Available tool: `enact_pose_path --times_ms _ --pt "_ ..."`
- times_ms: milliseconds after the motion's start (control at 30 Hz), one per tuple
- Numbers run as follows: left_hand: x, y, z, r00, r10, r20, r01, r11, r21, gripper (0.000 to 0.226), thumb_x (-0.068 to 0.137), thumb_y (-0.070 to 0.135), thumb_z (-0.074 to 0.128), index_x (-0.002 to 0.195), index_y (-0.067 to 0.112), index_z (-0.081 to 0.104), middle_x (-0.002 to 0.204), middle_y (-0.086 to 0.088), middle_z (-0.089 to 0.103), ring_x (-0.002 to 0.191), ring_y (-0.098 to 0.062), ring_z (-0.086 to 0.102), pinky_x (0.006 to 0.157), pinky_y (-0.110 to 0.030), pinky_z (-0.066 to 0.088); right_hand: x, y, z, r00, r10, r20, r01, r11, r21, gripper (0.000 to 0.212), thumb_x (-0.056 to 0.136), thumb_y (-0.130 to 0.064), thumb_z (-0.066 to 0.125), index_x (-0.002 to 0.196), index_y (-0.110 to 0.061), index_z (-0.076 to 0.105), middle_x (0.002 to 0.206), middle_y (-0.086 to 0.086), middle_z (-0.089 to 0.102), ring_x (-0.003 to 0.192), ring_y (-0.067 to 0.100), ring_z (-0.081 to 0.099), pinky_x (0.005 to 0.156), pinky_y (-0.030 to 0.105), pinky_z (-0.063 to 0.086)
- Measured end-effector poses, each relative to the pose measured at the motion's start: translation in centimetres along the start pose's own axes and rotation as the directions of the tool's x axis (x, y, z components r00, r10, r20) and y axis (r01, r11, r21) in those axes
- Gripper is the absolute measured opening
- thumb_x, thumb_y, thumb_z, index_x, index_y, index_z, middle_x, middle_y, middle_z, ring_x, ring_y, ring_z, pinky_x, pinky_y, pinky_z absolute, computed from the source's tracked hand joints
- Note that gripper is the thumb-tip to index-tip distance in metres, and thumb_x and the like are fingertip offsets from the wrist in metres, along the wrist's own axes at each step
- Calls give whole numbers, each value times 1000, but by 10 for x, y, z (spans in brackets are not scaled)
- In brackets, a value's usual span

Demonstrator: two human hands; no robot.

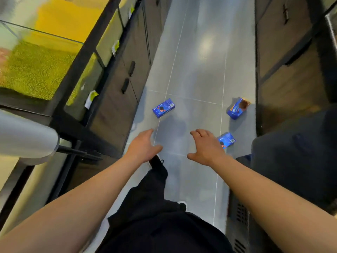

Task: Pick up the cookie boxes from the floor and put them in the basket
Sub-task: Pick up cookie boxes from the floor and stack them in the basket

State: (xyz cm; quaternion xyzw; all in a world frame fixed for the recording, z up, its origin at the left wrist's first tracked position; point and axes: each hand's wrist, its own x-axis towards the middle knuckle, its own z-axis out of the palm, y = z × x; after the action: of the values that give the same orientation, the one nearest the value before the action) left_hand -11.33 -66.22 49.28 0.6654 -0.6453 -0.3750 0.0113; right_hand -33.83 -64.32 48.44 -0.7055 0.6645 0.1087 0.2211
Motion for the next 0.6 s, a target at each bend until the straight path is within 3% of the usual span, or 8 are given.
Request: enact_pose_path --times_ms 267,600 --pt "158 35 -56 995 -103 13 104 987 -120 67 85 31 65 143 13 37 147 -8 43 133 -23 41 102 -26 33 175 18 -64 989 -102 110 112 989 -91 89 78 -52 67 150 -18 28 154 7 31 141 29 28 116 38 28" --pt "313 48 -75 958 -285 26 286 951 -115 85 78 36 73 148 15 31 150 -6 38 137 -21 36 108 -30 30 356 48 -109 942 -259 216 287 951 -112 88 77 -52 68 148 -17 31 152 9 34 140 31 29 115 39 29"
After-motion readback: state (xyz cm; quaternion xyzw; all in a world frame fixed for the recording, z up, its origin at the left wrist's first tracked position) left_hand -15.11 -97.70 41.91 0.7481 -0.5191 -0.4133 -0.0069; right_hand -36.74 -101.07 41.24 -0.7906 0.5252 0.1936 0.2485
